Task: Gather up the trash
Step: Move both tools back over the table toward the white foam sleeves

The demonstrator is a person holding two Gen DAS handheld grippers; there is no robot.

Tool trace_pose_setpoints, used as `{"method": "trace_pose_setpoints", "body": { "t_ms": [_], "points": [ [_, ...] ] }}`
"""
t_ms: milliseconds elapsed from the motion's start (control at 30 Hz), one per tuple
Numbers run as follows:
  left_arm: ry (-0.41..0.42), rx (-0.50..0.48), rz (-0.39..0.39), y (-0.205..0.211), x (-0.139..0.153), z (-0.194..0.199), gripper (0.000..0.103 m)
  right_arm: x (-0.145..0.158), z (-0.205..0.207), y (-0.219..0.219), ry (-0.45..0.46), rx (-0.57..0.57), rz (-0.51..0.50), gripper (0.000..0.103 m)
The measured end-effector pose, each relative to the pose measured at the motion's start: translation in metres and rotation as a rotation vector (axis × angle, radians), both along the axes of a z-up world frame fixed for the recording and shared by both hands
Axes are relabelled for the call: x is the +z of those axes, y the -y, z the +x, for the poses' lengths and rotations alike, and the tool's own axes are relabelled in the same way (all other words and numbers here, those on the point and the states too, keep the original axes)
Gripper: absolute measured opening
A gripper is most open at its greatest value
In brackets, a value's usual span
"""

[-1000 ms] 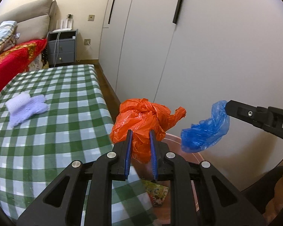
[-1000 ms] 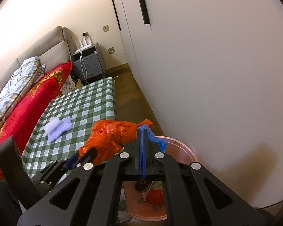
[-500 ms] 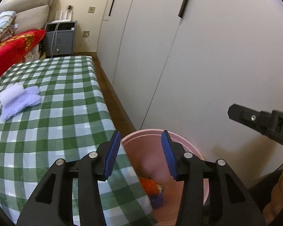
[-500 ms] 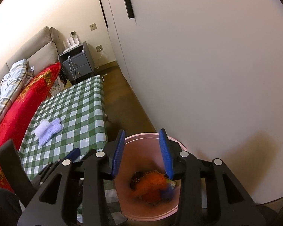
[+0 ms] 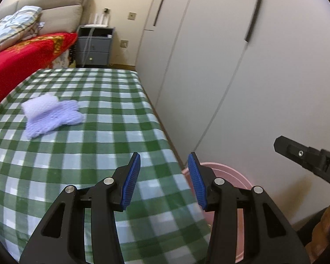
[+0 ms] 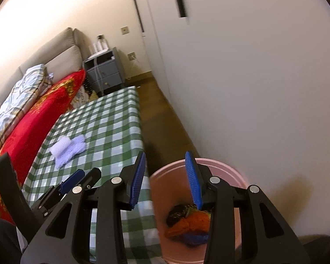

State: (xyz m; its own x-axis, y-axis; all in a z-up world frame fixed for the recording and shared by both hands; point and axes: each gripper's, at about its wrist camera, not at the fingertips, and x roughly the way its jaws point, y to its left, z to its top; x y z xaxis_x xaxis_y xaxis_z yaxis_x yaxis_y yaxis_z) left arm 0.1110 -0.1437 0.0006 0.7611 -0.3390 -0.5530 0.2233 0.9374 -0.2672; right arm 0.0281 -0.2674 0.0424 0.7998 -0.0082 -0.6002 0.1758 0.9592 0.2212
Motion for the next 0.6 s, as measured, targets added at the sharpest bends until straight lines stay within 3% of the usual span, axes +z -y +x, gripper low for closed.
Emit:
{"method": "trace_pose_setpoints", "body": {
  "t_ms": [300,600],
  "points": [
    [0.014,0.131,0.009,-0.053,-0.005,0.011,0.045,-0.012,0.028,-0.039,0.024,0.096,0.025,0.039],
    [0.019,0.322,0.009,-0.126,-0.009,0.023,0.040,-0.030,0.063,-0.087,0.024,0.207,0.051,0.029]
  ]
}}
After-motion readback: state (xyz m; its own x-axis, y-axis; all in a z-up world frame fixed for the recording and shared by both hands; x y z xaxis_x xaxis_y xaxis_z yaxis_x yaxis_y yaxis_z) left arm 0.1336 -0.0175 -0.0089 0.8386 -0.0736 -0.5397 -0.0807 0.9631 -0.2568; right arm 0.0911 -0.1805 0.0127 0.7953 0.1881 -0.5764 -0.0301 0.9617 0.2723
